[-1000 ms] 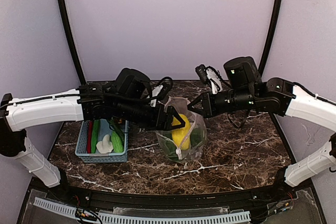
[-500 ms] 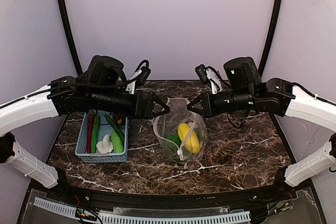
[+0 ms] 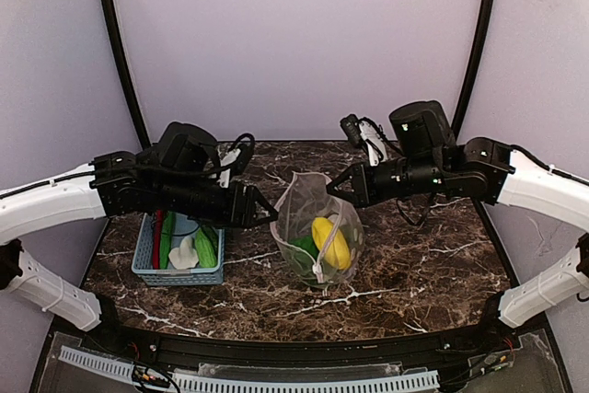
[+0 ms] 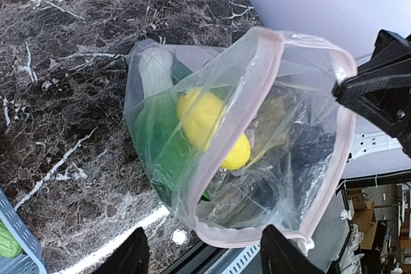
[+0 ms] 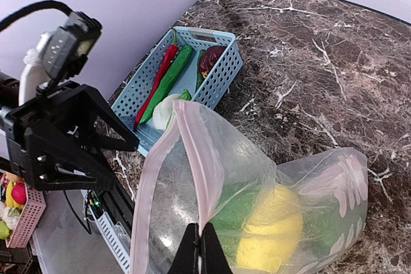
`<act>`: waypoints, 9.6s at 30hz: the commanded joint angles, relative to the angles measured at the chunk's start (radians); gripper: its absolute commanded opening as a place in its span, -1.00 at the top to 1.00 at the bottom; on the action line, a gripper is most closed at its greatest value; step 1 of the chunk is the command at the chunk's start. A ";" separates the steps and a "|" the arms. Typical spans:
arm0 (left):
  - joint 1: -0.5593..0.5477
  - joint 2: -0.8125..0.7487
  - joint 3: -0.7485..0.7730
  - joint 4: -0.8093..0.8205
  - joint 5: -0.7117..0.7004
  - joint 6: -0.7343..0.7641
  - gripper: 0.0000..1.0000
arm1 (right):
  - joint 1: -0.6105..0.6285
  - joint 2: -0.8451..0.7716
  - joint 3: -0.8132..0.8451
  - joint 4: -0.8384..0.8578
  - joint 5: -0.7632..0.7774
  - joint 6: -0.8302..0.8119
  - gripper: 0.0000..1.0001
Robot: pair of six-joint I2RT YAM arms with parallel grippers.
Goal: Place the food in the zip-top bag and seal the zipper
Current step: Adjust the zipper food storage bag at the center of the board, then pick up the fake vegetable from the bin, then place the fake vegetable in the zipper food storage bag, then pick up the fake vegetable from the bin.
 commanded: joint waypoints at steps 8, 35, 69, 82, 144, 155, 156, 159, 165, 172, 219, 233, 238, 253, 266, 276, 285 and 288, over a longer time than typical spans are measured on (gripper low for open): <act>0.011 0.063 -0.014 0.062 0.053 0.006 0.43 | 0.008 0.000 0.003 0.037 -0.001 -0.001 1.00; 0.032 0.067 0.045 0.104 0.117 0.025 0.99 | 0.008 0.016 0.004 0.036 0.009 -0.004 1.00; 0.314 -0.059 -0.121 -0.075 0.028 0.156 -0.90 | 0.008 0.012 0.015 0.024 0.050 0.007 1.00; 0.519 -0.010 -0.307 -0.101 -0.097 0.228 -0.69 | 0.008 0.022 0.020 0.025 0.049 0.001 1.00; 0.623 -0.232 -0.386 -0.173 -0.009 0.284 0.58 | 0.008 0.051 0.060 0.007 0.033 -0.008 1.00; 0.523 -0.429 -0.325 -0.093 0.254 0.193 0.59 | 0.008 0.059 0.061 0.016 0.024 0.004 1.00; 0.504 -0.425 -0.312 -0.092 0.245 0.187 0.59 | 0.008 0.059 0.062 0.018 0.023 0.004 1.00; 0.411 -0.405 -0.268 -0.090 0.206 0.175 0.59 | 0.007 0.058 0.060 0.018 0.020 0.008 1.00; 0.277 -0.357 -0.188 -0.022 0.163 0.135 0.60 | 0.008 0.047 0.052 0.024 0.017 0.014 1.00; 0.093 -0.273 -0.126 0.093 0.127 0.099 0.61 | 0.008 0.042 0.043 0.029 0.010 0.017 1.00; -0.059 0.143 0.021 0.169 -0.038 0.057 0.65 | 0.009 0.042 0.054 0.041 0.009 0.019 1.00; -0.060 0.238 0.136 0.085 -0.120 0.097 0.22 | 0.008 0.041 0.051 0.040 0.008 0.018 1.00; -0.060 0.220 0.142 0.075 -0.113 0.114 -0.05 | 0.008 0.043 0.051 0.040 0.009 0.017 1.00; -0.037 0.119 0.248 -0.121 -0.009 0.220 -0.17 | 0.009 0.033 0.037 0.042 0.013 0.019 1.00; 0.285 -0.087 0.119 -0.193 -0.009 0.216 -0.64 | 0.008 0.032 0.030 0.043 0.018 0.016 1.00; 0.514 -0.140 -0.134 -0.152 -0.031 0.197 -0.78 | 0.008 0.043 0.034 0.044 0.015 0.013 1.00; 0.595 -0.220 -0.418 -0.024 -0.077 0.094 -0.79 | 0.008 0.051 0.037 0.048 0.012 0.009 1.00; 0.601 -0.221 -0.477 0.011 -0.072 0.064 -0.75 | 0.008 0.054 0.037 0.049 0.010 0.007 1.00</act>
